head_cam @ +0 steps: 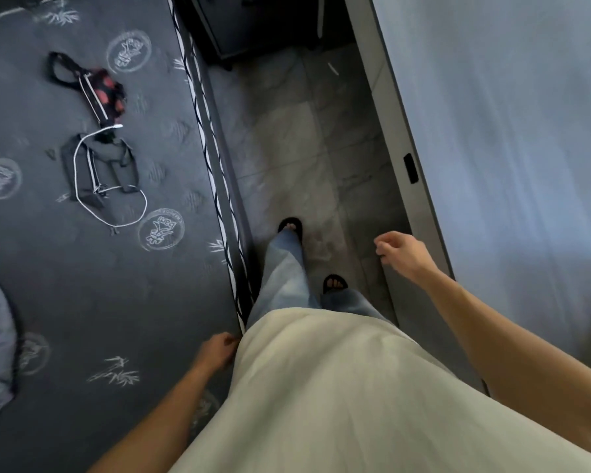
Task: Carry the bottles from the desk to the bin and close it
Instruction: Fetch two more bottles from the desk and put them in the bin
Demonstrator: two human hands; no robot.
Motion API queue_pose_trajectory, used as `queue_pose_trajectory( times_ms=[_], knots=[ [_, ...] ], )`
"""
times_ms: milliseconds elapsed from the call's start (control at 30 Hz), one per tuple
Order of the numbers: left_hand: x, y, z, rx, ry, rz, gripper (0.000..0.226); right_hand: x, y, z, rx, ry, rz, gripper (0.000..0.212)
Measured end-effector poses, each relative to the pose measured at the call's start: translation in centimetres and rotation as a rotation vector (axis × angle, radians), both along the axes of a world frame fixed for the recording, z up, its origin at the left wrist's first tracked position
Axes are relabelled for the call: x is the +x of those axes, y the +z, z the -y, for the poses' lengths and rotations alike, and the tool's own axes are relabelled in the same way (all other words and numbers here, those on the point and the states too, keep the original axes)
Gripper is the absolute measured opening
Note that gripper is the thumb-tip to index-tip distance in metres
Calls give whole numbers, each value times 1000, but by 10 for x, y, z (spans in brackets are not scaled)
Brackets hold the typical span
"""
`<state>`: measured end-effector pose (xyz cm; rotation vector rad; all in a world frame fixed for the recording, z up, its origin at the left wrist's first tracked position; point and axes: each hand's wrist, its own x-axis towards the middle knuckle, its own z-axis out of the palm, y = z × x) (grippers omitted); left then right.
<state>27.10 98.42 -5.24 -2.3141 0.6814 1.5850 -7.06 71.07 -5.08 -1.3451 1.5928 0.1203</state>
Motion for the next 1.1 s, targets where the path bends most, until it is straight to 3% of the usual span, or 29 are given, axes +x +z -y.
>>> queue_pose_trajectory(
  times_ms=[300,467,667,1100],
  knots=[
    [86,-5,190,-140,-174,-29,22,39,-15,32,113,-61,-135,25],
    [89,7,323,-248,-176,-83,21,33,-8,22,245,-135,-215,26],
    [74,14,455,-315,-321,-104,21,33,-3,42,344,-296,-201,27],
    [97,3,579,-198,-579,4,23,48,-6,266,159,-471,-30,19]
  ],
)
